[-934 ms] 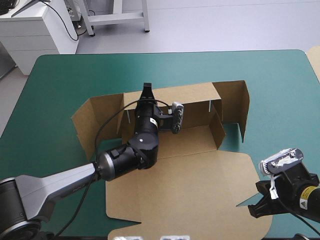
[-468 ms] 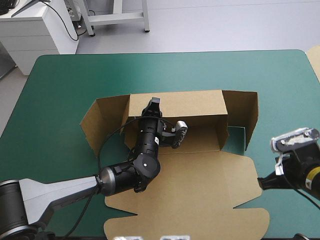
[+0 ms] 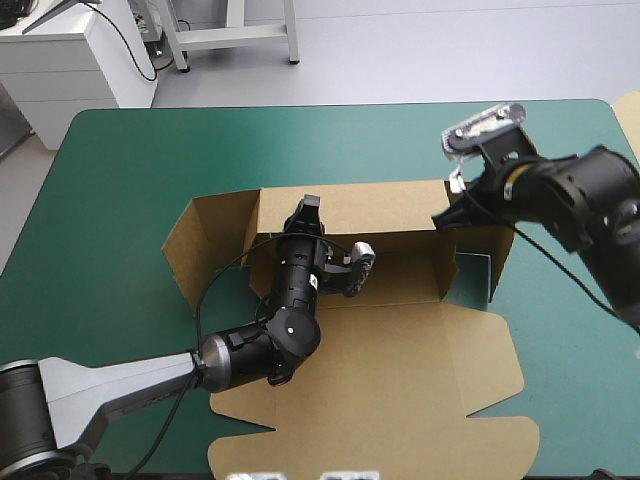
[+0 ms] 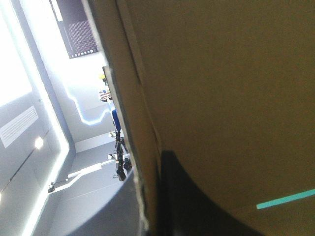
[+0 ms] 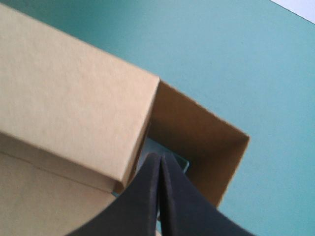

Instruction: Fold the box

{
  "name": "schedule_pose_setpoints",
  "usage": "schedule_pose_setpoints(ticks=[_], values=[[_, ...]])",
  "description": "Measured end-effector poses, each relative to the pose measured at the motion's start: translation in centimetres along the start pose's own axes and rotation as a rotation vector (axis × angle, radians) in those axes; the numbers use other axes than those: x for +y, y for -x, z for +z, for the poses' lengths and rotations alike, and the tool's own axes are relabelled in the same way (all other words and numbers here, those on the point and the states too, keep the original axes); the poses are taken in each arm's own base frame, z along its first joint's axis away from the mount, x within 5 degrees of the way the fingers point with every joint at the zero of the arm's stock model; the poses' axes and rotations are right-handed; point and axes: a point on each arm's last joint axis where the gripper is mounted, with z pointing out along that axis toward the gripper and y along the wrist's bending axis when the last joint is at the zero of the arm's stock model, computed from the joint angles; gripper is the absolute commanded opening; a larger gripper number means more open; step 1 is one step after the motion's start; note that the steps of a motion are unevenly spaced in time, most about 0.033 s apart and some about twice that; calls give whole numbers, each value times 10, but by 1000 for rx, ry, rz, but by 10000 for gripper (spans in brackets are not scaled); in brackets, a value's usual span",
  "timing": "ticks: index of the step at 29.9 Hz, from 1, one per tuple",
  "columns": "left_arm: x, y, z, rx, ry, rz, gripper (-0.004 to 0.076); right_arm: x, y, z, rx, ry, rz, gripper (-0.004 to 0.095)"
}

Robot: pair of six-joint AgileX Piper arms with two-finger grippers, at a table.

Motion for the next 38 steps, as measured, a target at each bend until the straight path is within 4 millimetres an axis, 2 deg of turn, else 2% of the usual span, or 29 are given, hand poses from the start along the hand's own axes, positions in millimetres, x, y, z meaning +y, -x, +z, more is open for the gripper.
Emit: schedule_pose_setpoints(ticks=[4, 8, 15, 19, 26, 30, 35, 38], values=[[0, 0, 0, -1, 0, 0, -8, -29, 31, 25, -7, 66, 89, -21], [0, 0, 0, -1, 0, 0, -8, -65, 44, 53, 7, 120, 198, -21], [0, 0, 0, -1, 1, 1, -8, -95, 36, 126, 138, 157, 300, -21], [0, 0, 0, 0, 1, 1, -8, -101, 28, 155, 198, 165, 322, -21], [0, 0, 0, -1, 0, 0, -8, -97, 24, 157, 212, 191, 334, -21], [0, 0, 0, 0, 0, 0, -8, -91, 9, 161, 268, 207, 329, -21], [0, 0, 0, -1, 0, 0, -8, -84, -11, 155, 320, 227, 303, -21], [0, 0, 0, -1, 0, 0, -8, -86, -20, 148, 327, 234, 318, -21]])
